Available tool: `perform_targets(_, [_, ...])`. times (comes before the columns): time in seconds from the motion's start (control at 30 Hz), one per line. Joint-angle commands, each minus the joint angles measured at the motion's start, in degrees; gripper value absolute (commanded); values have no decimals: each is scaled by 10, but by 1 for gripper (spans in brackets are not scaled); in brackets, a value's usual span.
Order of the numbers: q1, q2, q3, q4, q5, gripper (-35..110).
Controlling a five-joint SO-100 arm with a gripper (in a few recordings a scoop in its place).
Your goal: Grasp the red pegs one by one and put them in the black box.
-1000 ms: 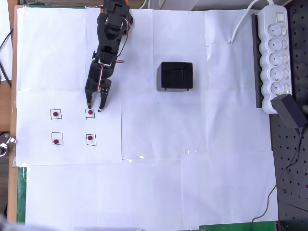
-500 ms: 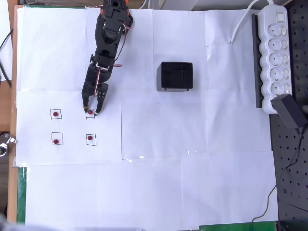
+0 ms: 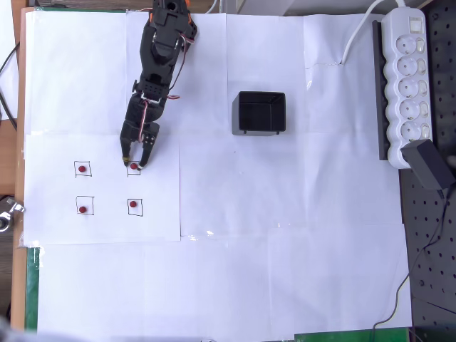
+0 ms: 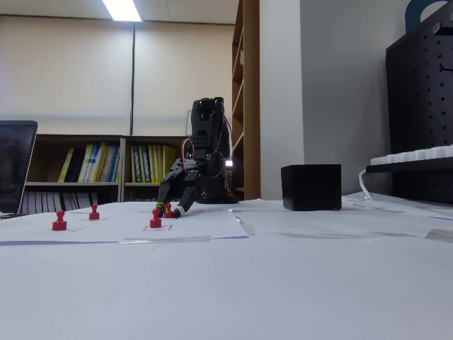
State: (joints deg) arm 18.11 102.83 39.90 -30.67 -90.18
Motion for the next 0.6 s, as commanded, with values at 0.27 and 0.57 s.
perform_targets(0.27, [11,9,26,-2,-4,5])
perform_targets(0.57, [0,-57,34,136,6,0])
